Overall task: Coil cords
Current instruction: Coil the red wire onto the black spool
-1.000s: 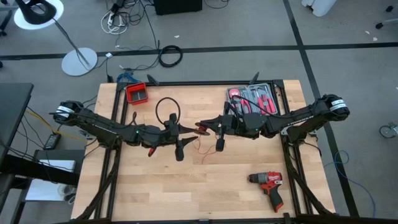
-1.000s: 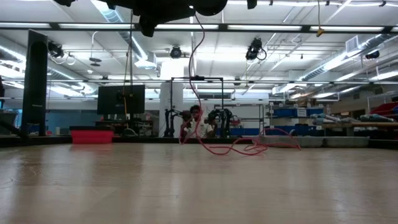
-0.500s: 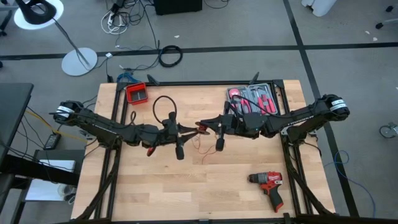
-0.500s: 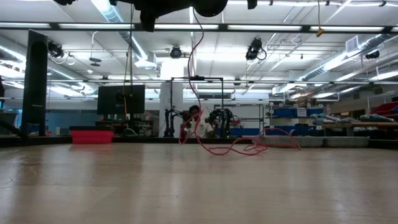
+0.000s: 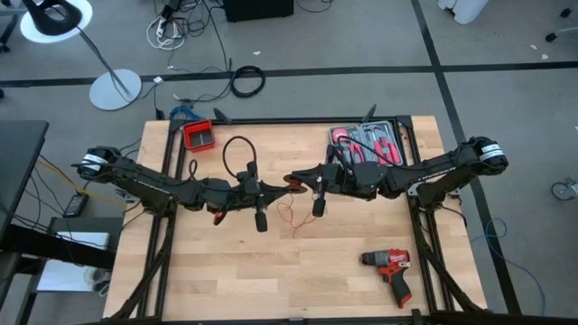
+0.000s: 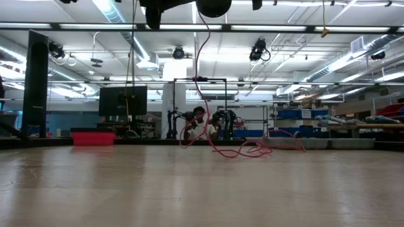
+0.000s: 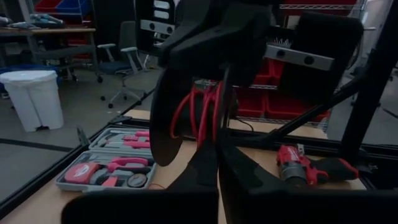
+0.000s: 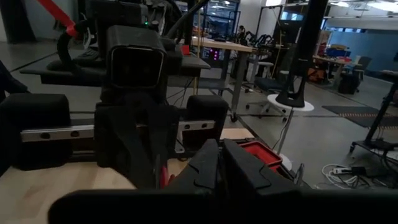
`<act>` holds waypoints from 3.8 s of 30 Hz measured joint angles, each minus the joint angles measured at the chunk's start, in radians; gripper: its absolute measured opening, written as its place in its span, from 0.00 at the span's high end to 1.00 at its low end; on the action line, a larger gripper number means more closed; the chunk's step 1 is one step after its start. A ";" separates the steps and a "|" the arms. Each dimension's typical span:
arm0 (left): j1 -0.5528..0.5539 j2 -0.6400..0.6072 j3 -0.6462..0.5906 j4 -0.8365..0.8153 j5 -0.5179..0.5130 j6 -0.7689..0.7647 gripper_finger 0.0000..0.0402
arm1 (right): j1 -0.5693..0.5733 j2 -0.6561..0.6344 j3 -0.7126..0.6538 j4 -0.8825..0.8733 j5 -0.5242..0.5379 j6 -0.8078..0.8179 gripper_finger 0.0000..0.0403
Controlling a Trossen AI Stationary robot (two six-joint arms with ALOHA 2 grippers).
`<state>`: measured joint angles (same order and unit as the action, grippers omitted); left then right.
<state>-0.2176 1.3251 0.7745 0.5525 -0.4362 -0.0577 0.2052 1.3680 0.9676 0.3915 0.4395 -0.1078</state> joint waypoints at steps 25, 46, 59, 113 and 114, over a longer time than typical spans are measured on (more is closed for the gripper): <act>0.005 -0.001 0.003 -0.062 0.182 0.055 1.00 | 0.022 -0.155 -0.003 -0.469 -0.009 0.064 0.76; 0.085 -0.001 0.002 -0.121 0.302 0.025 1.00 | -0.014 -0.131 -0.002 -0.484 -0.130 0.062 0.76; 0.092 -0.002 0.002 -0.171 0.311 0.022 1.00 | -0.072 -0.060 -0.002 -0.410 -0.245 0.052 0.77; 0.048 -0.059 0.002 -0.160 0.114 -0.058 0.62 | 0.012 -0.166 -0.002 -0.472 0.096 0.139 1.00; 0.045 -0.060 0.002 -0.172 0.103 -0.069 0.62 | 0.012 -0.166 -0.002 -0.473 0.099 0.140 1.00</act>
<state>-0.1727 1.2655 0.7769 0.3805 -0.3330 -0.1262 0.2173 1.2018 0.9657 -0.0816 0.5381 0.0325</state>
